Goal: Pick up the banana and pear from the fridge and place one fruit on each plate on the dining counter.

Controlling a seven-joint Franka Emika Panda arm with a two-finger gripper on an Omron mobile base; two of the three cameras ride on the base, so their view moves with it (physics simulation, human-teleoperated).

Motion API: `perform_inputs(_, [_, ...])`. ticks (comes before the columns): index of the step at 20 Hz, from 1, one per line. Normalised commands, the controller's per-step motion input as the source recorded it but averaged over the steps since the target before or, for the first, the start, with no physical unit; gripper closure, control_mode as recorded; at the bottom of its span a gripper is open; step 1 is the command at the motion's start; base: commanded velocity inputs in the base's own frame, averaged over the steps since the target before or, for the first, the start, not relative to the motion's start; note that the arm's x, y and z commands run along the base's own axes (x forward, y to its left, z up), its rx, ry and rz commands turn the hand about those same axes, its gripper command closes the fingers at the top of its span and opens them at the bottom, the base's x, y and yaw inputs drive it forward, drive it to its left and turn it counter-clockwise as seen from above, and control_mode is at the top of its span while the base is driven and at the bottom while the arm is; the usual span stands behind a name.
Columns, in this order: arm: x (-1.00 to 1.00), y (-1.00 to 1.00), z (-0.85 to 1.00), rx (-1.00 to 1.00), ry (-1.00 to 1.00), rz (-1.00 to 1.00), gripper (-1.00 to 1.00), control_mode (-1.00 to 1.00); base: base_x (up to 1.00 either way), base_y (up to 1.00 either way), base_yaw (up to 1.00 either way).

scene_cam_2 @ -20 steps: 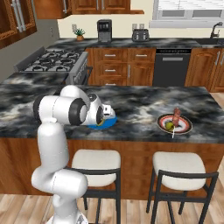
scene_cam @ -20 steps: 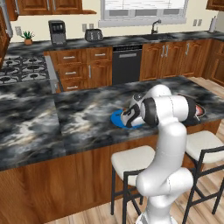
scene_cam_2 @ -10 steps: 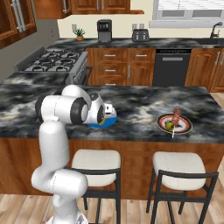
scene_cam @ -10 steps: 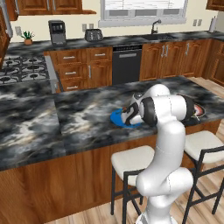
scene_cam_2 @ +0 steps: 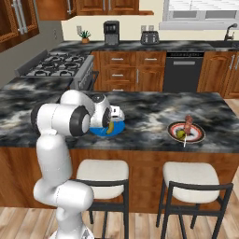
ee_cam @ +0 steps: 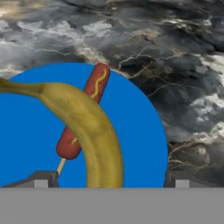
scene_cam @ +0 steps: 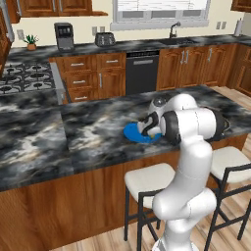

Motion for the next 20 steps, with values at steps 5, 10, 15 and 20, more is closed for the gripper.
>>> perform_inputs(5, [-0.70, 0.00, 0.85, 0.00, -0.14, -0.05, -1.00, -1.00, 0.00, 0.00, 0.00])
perform_inputs(10, [-0.97, 0.00, 0.77, 0.00, -0.18, -0.07, -1.00, -1.00, 0.00, 0.00, 0.00])
perform_inputs(15, [-1.00, -0.01, 0.82, 0.06, -0.13, -0.09, -1.00, -1.00, 0.00, 0.00, 0.00])
perform_inputs(20, [-1.00, -0.02, 1.00, 0.03, 0.01, -0.02, -1.00, -1.00, 0.00, 0.00, 0.00])
